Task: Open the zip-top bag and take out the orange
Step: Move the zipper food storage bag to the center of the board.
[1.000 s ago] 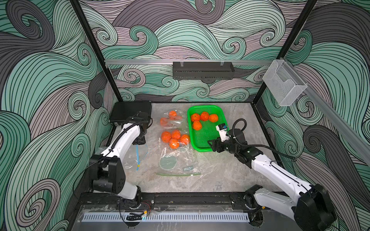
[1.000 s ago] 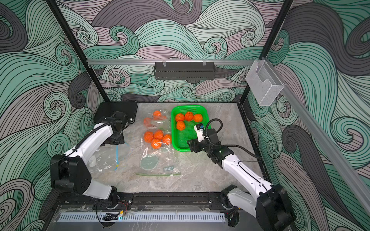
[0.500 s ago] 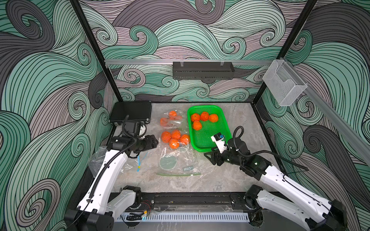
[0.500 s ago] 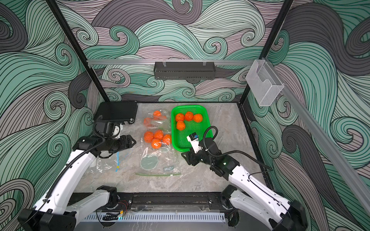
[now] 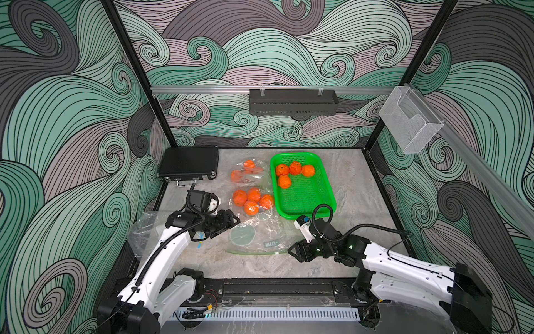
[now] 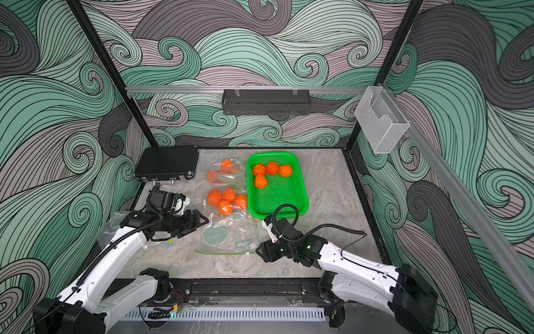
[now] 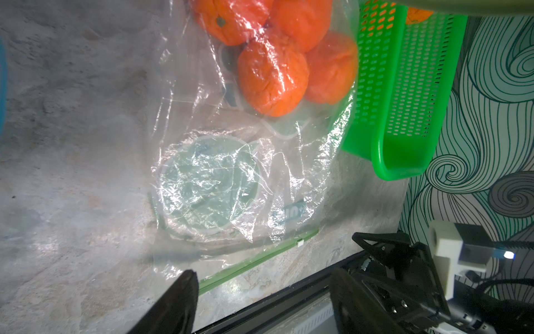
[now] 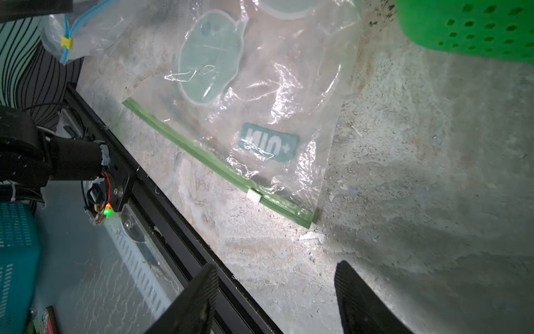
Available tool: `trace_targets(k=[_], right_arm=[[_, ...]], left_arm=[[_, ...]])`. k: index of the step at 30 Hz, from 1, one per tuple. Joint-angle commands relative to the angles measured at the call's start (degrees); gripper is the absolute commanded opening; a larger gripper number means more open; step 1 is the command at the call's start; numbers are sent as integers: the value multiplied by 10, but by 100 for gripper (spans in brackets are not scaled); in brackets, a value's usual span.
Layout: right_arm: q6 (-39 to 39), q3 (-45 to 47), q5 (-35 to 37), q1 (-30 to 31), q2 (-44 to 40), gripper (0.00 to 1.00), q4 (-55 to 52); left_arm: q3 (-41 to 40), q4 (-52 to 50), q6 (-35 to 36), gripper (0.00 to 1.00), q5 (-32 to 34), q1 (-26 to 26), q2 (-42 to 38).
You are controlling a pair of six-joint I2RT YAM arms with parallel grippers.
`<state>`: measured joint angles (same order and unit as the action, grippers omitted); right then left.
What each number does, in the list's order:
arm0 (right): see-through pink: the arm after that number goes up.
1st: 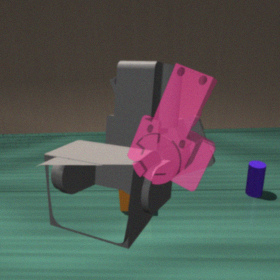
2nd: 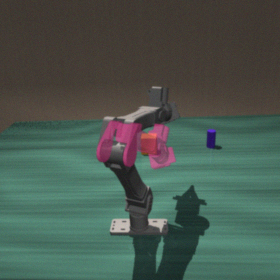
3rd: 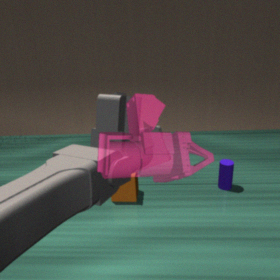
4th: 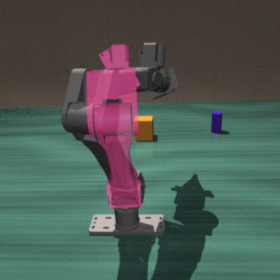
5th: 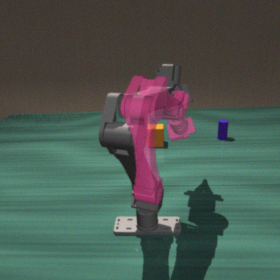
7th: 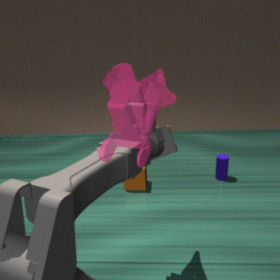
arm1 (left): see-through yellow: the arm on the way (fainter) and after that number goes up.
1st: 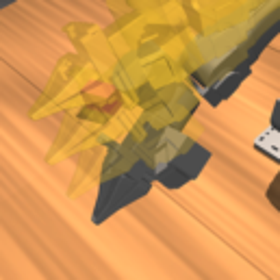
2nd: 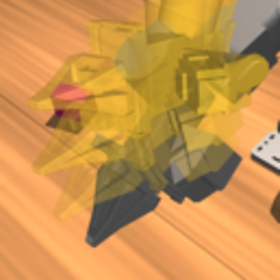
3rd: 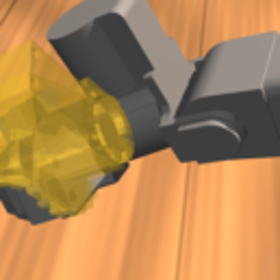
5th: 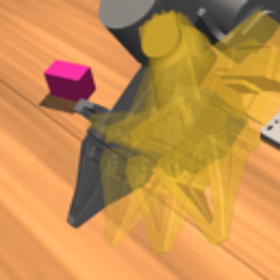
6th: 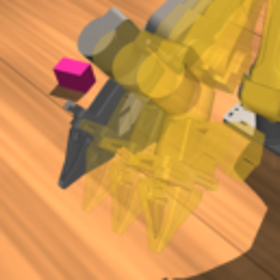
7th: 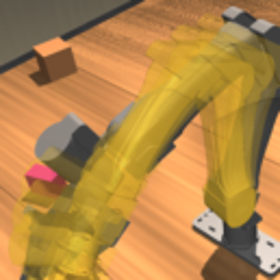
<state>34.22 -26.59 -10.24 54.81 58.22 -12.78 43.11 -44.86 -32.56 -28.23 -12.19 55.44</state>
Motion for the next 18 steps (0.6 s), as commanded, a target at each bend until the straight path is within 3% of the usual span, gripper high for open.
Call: trace_targets(k=[1, 6, 18], right_arm=[[62, 20, 29, 4, 19, 67, 73], [82, 21, 45, 4, 68, 67, 103], [155, 19, -20, 5, 213, 61, 220]], left_arm=[[21, 14, 7, 72, -17, -12, 8], [20, 19, 9, 70, -13, -16, 17], [18, 13, 19, 68, 5, -16, 8]])
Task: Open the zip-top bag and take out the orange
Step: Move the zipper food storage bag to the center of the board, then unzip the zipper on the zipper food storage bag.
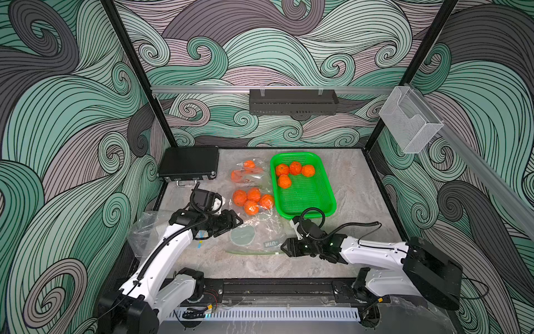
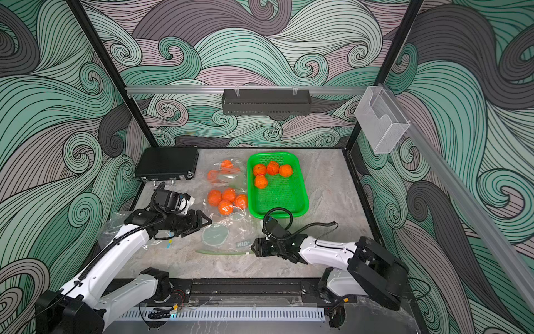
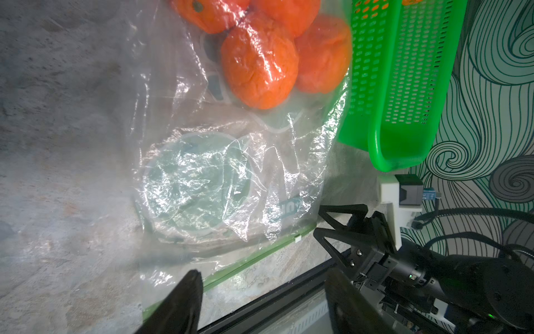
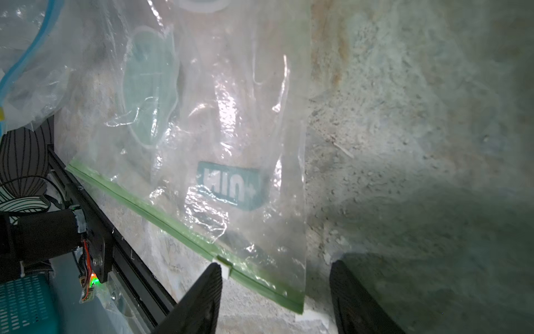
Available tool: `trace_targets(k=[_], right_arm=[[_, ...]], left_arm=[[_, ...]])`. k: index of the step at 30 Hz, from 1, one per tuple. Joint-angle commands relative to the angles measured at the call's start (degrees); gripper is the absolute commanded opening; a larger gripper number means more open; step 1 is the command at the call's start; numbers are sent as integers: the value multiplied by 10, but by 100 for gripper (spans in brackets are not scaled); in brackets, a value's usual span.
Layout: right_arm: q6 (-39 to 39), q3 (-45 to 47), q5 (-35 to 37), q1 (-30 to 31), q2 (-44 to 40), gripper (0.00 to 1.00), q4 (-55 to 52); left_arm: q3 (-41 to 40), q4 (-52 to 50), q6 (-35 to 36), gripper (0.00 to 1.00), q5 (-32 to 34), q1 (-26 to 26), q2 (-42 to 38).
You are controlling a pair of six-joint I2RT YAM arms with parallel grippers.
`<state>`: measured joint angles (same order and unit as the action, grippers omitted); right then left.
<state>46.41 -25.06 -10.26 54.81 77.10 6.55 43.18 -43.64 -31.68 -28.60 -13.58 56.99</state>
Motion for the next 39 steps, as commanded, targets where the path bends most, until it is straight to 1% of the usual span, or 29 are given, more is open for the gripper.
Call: trace_targets(k=[1, 6, 9, 12, 16, 21, 23, 27, 29, 31, 33, 34, 36, 39], right_arm=[[37, 3, -26, 6, 31, 60, 35], [53, -2, -45, 5, 44, 52, 69], [60, -12, -56, 5, 44, 45, 87], [69, -25, -72, 6, 41, 33, 106], [95, -43, -98, 5, 32, 16, 137], [143, -70, -103, 6, 3, 0, 156], [154, -92, -99, 5, -11, 0, 146], [178, -158, -85, -2, -24, 0, 106], [192, -189, -91, -14, -15, 0, 97], [212, -223, -101, -29, 0, 0, 93], [228, -250, -113, -43, 14, 0, 95], [232, -263, -119, -50, 20, 0, 89], [238, -281, -127, -62, 27, 0, 81], [248, -289, -138, -81, 29, 0, 73]], left_arm=[[18, 1, 10, 68, 9, -3, -7], [16, 2, 11, 67, 10, -2, -9], [17, 3, 12, 66, 9, -2, -12], [17, 4, 13, 65, 4, -2, -15], [17, 16, 19, 65, -19, -3, -28], [51, 25, 52, 65, -39, -2, -49], [78, 30, 76, 66, -41, -3, -54], [136, 73, 148, 70, -52, -6, -68], [155, 101, 204, 71, -58, -6, -77], [152, 139, 282, 71, -69, -7, -92], [142, 153, 372, 72, -95, -11, -111], [141, 147, 430, 74, -106, -13, -120], [141, 136, 501, 76, -109, -17, -133], [163, 77, 610, 78, -126, -26, -124]])
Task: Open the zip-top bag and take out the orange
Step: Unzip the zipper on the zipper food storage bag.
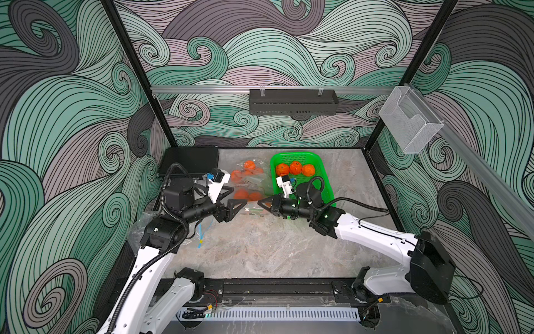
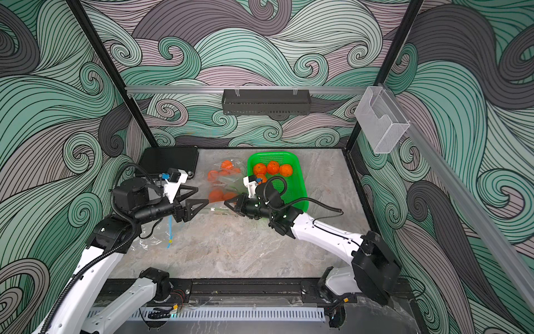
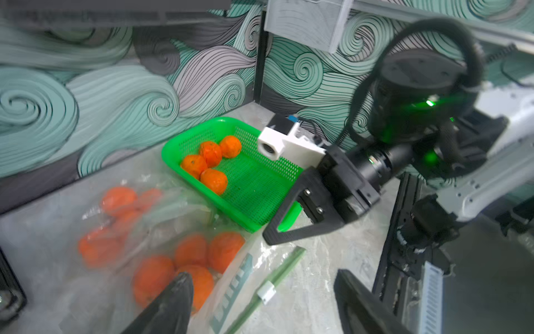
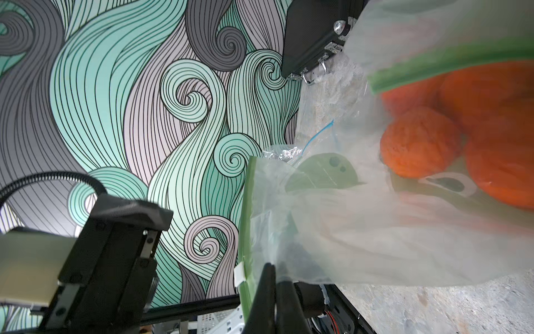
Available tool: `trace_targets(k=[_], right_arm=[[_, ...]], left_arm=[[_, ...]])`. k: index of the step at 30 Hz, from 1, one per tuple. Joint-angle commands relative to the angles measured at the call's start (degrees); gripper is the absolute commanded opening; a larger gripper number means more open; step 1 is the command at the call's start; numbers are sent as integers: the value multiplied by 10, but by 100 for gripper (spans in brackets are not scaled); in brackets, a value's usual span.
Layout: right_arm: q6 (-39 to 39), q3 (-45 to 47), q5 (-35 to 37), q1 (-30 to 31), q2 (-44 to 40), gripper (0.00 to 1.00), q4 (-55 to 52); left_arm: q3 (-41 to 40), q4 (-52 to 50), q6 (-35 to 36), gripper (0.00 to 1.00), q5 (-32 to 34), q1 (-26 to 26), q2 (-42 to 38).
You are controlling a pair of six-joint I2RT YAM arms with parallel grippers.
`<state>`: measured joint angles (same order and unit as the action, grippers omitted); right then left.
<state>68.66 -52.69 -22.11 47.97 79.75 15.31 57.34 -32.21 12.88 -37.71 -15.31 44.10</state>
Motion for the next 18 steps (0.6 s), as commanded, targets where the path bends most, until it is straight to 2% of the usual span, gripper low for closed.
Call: trace_targets(k=[1, 4, 7, 12, 14, 18], right_arm=[[29, -12, -28, -19, 2, 0, -17], [29, -9, -35, -32, -4, 0, -24], [27, -5, -38, -36, -11, 0, -31], [32, 3, -41, -41, -17, 0, -37], [30, 2, -47, -43, -19, 0, -38], [23, 2, -49, -43, -21, 0, -45]], left_arm=[[28, -58, 198, 78, -24, -19, 14], [39, -94, 273, 77, 74, -69, 40], [33, -71, 317, 73, 133, -104, 63], [11, -29, 370, 68, 154, -131, 94], [10, -29, 384, 64, 188, -145, 110], [8, -8, 388, 52, 210, -160, 123]])
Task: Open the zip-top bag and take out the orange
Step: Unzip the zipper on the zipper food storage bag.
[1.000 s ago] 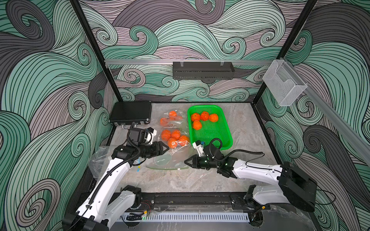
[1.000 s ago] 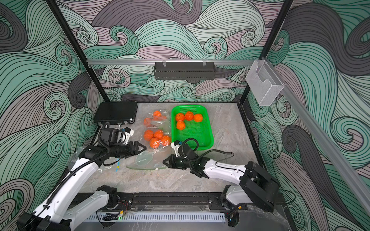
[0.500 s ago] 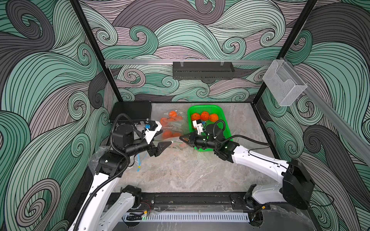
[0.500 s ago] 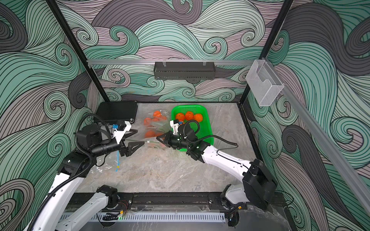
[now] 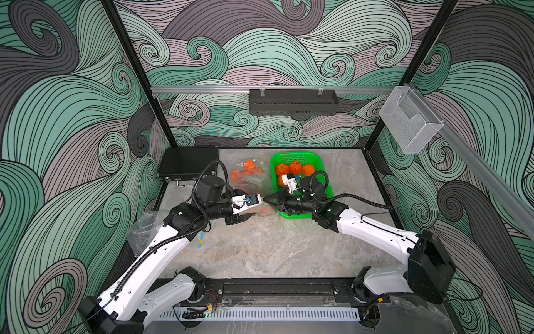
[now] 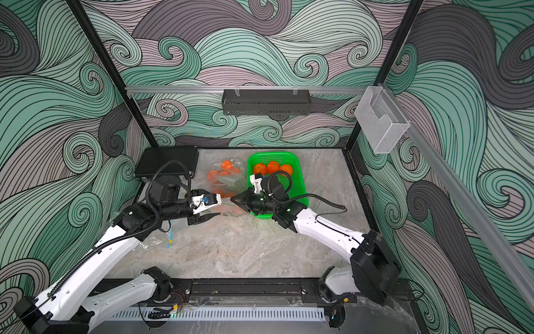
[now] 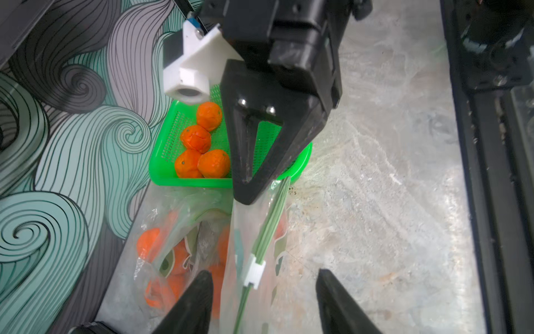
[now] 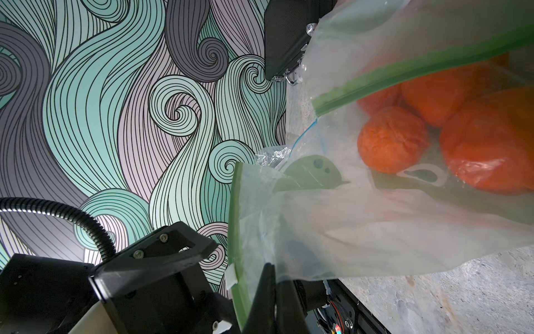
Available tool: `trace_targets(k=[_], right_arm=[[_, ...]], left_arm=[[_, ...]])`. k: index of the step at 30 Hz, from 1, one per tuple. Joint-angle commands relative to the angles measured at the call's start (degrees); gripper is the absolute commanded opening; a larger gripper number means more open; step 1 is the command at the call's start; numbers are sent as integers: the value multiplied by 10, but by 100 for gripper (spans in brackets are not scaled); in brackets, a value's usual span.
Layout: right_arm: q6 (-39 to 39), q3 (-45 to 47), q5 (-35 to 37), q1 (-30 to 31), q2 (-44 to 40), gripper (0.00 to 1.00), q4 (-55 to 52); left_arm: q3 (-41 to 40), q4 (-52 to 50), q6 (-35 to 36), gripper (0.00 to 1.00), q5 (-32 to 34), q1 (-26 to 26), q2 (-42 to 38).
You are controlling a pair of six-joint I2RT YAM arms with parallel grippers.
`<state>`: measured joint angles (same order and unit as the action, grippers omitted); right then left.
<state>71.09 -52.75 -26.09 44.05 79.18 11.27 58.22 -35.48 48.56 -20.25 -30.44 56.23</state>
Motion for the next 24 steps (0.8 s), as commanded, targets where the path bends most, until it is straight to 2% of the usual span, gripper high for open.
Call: trace_targets(k=[1, 5, 9, 14, 16, 19, 21, 23, 24], right_arm=[[-3, 3, -8, -3, -16, 0, -9], [-3, 6, -8, -4, -17, 0, -8], [-3, 7, -8, -4, -17, 0, -8], [-6, 7, -8, -4, -20, 0, -10], [-8, 6, -6, -4, -21, 0, -14], [-11, 4, -6, -3, -21, 0, -16], [-23, 2, -7, -5, -23, 0, -16], [-71, -4, -19, -17, -27, 25, -8], [-133, -11, -26, -27, -37, 34, -7]], left_arm=[[-1, 28, 32, 50, 36, -10, 4], [-3, 28, 39, 39, 52, -20, 16], [-14, 46, 39, 21, 65, -27, 19], [-17, 47, 37, 19, 64, -33, 23], [-20, 46, 38, 14, 63, -34, 23], [-21, 47, 34, 0, 65, -37, 24], [-21, 50, 20, 0, 64, -38, 21], [-19, 47, 2, 0, 61, -38, 17], [-18, 46, -11, 0, 61, -38, 14]])
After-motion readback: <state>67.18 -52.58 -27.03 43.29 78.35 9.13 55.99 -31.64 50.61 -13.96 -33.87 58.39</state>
